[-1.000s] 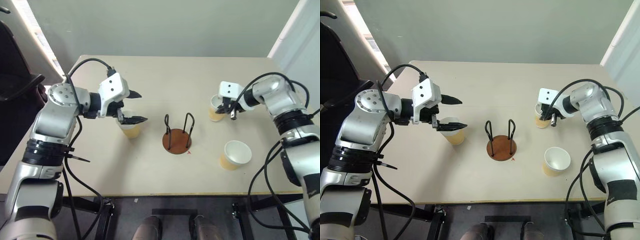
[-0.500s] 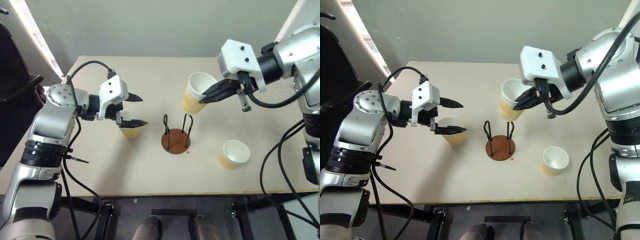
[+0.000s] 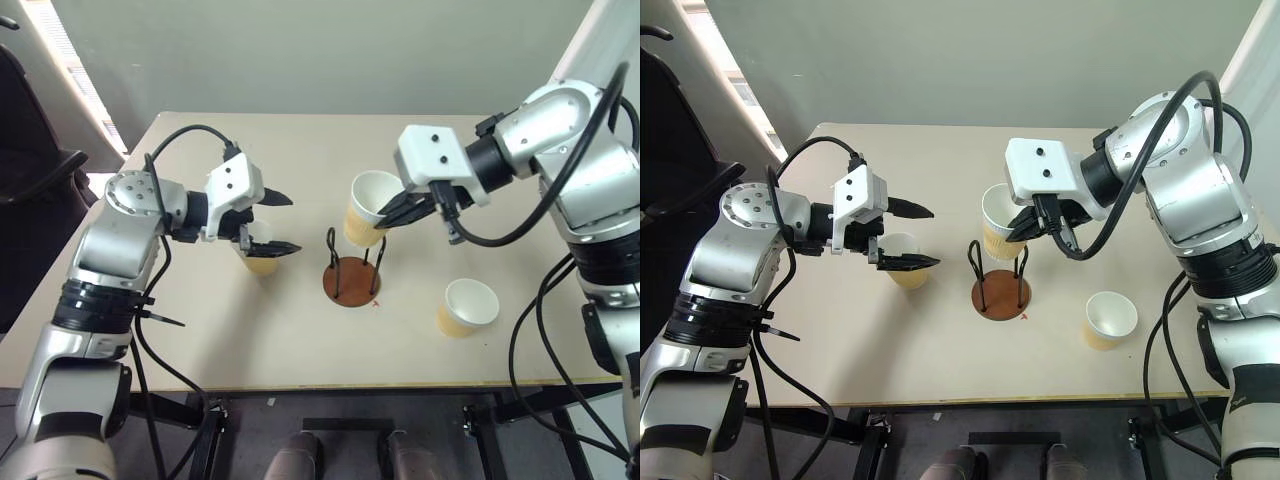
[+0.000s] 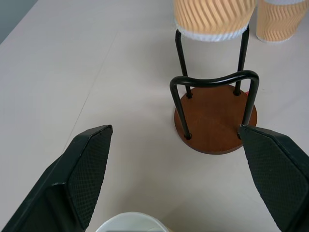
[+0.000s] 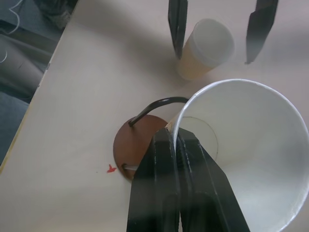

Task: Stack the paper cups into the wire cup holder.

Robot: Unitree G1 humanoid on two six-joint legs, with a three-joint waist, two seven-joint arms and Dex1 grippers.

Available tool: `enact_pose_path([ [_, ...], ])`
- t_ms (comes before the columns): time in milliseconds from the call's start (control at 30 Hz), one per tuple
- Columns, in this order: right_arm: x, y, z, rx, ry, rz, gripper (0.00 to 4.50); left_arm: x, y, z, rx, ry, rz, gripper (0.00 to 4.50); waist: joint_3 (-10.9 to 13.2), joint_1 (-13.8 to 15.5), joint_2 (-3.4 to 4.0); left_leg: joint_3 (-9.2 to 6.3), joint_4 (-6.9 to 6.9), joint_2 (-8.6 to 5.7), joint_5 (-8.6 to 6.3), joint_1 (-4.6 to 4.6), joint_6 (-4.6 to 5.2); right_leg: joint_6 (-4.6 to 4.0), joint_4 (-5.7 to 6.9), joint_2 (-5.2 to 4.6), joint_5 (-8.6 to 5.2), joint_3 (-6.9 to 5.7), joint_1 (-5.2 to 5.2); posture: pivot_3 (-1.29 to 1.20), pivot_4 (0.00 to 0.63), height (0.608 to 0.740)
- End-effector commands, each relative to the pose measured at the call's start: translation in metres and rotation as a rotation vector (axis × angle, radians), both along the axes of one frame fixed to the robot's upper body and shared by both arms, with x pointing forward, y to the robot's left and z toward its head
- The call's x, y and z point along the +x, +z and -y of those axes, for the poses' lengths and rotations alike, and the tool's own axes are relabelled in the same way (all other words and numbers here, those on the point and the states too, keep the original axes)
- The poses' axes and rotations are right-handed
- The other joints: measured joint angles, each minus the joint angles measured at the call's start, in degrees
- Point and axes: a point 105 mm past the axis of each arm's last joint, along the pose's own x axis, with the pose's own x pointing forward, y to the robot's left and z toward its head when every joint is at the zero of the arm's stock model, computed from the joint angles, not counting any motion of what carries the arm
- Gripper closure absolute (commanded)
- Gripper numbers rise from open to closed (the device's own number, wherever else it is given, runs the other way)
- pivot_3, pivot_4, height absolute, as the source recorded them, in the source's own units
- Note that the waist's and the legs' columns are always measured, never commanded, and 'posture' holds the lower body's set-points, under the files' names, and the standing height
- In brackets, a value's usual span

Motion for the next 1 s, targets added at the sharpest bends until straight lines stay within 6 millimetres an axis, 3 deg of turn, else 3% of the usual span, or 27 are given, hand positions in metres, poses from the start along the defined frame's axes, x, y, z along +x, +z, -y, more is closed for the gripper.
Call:
enact_pose_path([
  [33,-0.001,0.001,-0.004,-0.023,0.028,0.051,4.47,-0.002,0.013,0.001,-0.001,-0.005,0.053,0.0,0.0,0.0,0.0,0.0,-0.01,0.0,0.0,0.0,0.0,0.0,-0.01,0.0,0.0,0.0,0.0,0.0,0.15,0.74],
  [233,-0.003,-0.008,-0.012,-0.044,0.067,0.043,4.47,-0.003,0.013,0.003,-0.004,-0.007,0.06,0.0,0.0,0.0,0.0,0.0,0.01,0.0,0.01,0.0,0.03,0.0,0.01,0.0,0.0,0.0,0.0,0.0,0.15,0.74],
  [333,-0.002,-0.011,-0.016,-0.048,0.071,0.047,3.9,-0.004,0.012,0.004,-0.003,-0.009,0.062,0.0,0.0,-0.01,0.0,0.0,0.02,0.0,0.02,0.0,0.04,0.0,0.01,0.0,0.0,0.0,0.01,0.0,0.15,0.74],
  [700,0.008,-0.007,-0.014,0.064,-0.022,0.064,0.17,-0.009,0.016,0.006,-0.009,0.005,0.098,0.0,0.0,-0.01,0.0,0.0,0.02,0.0,0.02,0.0,0.03,0.01,0.01,-0.01,0.01,-0.01,0.01,0.0,0.15,0.74],
  [767,0.008,-0.003,-0.011,0.114,-0.052,0.042,0.17,-0.012,0.017,0.004,0.01,0.015,0.116,0.0,0.0,0.0,0.0,0.0,0.02,0.0,0.03,0.0,0.03,0.02,0.01,0.0,0.01,-0.01,0.01,0.0,0.15,0.74],
  [1000,-0.031,0.032,0.005,0.42,-0.107,-0.287,0.17,-0.017,-0.006,-0.026,0.318,0.133,0.155,0.0,0.0,0.02,-0.01,0.06,-0.02,0.01,0.08,0.01,-0.05,-0.02,-0.04,0.06,-0.06,0.02,0.02,0.0,0.15,0.74],
])
